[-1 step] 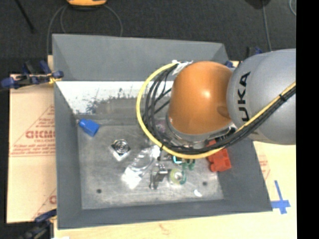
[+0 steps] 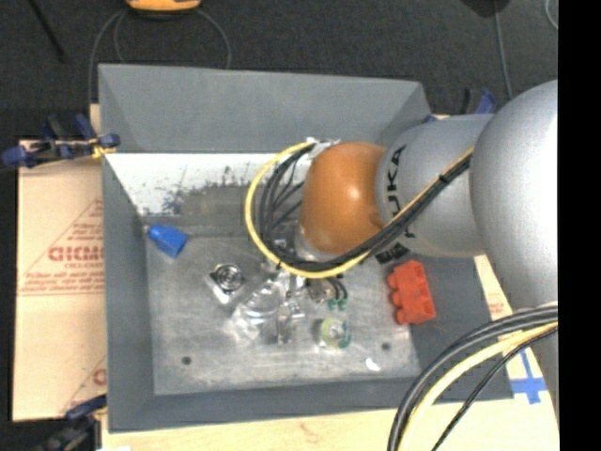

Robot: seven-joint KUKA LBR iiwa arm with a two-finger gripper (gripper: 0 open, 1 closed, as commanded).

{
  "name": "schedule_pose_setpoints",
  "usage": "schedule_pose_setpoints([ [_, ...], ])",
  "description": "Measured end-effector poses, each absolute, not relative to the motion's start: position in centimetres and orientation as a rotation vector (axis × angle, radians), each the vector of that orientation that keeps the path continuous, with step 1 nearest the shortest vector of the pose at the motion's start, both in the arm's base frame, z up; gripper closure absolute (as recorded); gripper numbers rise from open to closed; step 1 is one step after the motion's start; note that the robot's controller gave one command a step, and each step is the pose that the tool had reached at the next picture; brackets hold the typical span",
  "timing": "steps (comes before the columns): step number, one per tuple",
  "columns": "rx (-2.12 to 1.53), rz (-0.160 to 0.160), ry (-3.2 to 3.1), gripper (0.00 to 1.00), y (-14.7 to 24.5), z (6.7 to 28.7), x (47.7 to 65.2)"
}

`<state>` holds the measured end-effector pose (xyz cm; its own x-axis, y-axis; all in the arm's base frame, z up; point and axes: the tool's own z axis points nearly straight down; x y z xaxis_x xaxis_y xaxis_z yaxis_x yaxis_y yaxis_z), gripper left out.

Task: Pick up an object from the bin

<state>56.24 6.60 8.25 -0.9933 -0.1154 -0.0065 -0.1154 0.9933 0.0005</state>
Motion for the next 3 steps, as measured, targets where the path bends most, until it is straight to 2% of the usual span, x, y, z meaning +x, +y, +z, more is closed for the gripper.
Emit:
schedule_pose_setpoints([
  [1,-0.321,-0.003,3.12,0.0,6.3,10.1,55.5],
  [2,-0.601,-0.002,3.077,0.0,6.6,12.3,56.4],
  [3,-0.953,-0.004,2.99,0.0,7.8,7.6,58.7],
])
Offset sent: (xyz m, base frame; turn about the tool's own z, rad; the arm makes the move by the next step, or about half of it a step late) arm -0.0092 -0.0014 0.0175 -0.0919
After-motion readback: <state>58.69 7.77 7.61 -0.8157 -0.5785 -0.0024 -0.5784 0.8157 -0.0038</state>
